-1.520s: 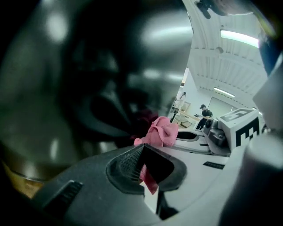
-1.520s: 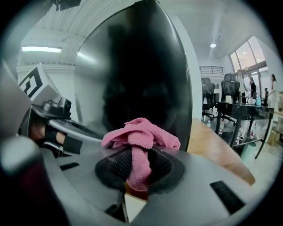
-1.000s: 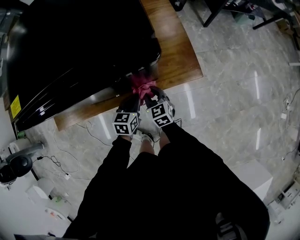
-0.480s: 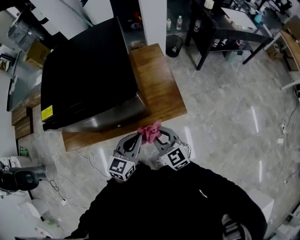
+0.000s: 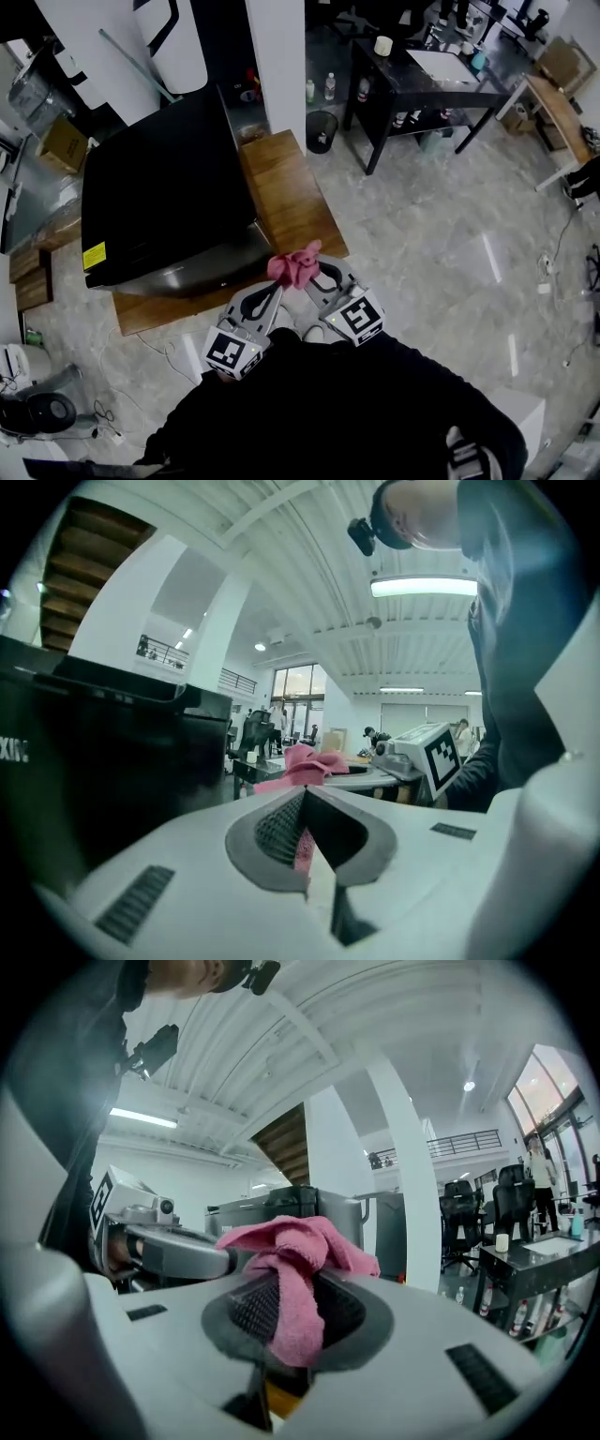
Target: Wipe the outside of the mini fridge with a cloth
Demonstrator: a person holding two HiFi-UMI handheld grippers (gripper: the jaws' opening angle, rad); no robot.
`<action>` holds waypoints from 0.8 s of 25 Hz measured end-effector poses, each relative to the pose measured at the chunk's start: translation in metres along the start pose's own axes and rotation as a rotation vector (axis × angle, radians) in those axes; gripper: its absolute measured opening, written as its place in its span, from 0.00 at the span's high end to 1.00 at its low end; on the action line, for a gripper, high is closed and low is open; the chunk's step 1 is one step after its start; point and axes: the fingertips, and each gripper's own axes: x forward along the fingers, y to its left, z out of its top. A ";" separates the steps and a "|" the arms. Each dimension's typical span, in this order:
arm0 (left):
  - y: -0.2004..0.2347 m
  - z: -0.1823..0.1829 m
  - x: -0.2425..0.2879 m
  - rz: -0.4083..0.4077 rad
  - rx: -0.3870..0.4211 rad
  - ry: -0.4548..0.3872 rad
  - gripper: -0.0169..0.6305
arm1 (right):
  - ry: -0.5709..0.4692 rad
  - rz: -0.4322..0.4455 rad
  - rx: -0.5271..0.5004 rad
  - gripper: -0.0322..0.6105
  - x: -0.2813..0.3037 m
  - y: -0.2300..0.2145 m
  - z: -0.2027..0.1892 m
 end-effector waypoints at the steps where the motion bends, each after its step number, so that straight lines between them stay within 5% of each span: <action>1: 0.002 0.001 0.005 -0.006 0.017 0.002 0.96 | -0.003 -0.007 -0.008 0.82 0.003 -0.007 0.005; 7: 0.015 0.022 0.021 -0.008 -0.024 -0.016 0.96 | -0.012 0.001 -0.038 0.82 0.030 -0.036 0.034; 12: 0.024 0.023 0.045 0.064 -0.031 -0.029 0.96 | -0.060 0.113 -0.061 0.82 0.056 -0.052 0.045; 20: 0.060 0.024 0.089 0.468 -0.101 -0.044 0.96 | -0.078 0.509 -0.019 0.83 0.104 -0.064 0.052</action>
